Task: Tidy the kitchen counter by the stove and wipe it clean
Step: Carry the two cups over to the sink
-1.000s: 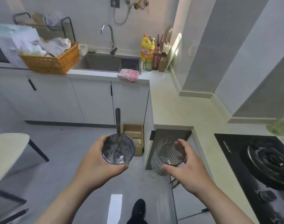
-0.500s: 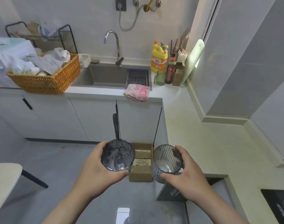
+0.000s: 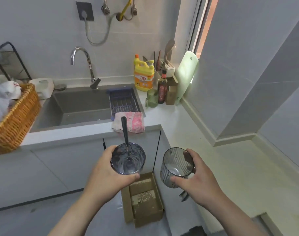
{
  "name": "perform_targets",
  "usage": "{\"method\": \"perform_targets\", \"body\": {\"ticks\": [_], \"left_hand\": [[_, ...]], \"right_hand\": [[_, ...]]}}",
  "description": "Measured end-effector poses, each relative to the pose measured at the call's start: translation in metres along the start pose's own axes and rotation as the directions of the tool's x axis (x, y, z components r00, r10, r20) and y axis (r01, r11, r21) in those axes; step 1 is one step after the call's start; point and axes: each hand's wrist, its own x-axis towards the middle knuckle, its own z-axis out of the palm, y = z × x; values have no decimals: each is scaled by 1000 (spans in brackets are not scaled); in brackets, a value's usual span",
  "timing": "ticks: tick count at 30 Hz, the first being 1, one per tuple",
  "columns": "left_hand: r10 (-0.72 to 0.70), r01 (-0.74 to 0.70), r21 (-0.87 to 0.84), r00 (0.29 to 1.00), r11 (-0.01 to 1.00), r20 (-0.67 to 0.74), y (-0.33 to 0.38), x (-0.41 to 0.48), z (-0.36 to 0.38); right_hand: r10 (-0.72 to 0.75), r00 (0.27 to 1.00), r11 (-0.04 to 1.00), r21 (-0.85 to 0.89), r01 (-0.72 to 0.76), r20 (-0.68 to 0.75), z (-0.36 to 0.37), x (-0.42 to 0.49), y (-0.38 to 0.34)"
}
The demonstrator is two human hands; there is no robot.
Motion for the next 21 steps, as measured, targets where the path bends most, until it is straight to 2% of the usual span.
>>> {"method": "perform_targets", "body": {"ticks": [10,15,21], "left_hand": [[135,-158,72,958,985,254,-5,141,-28],[167,-194,48,927,980,335,9,188,-3],[172,-226,84,894,971,413,21,248,47]], "right_hand": [[161,967,986,81,-147,-198,44,64,-54],[241,937,969,109,-220,-252,33,88,-54],[241,908,970,120,-212,-344,9,137,-22]]}}
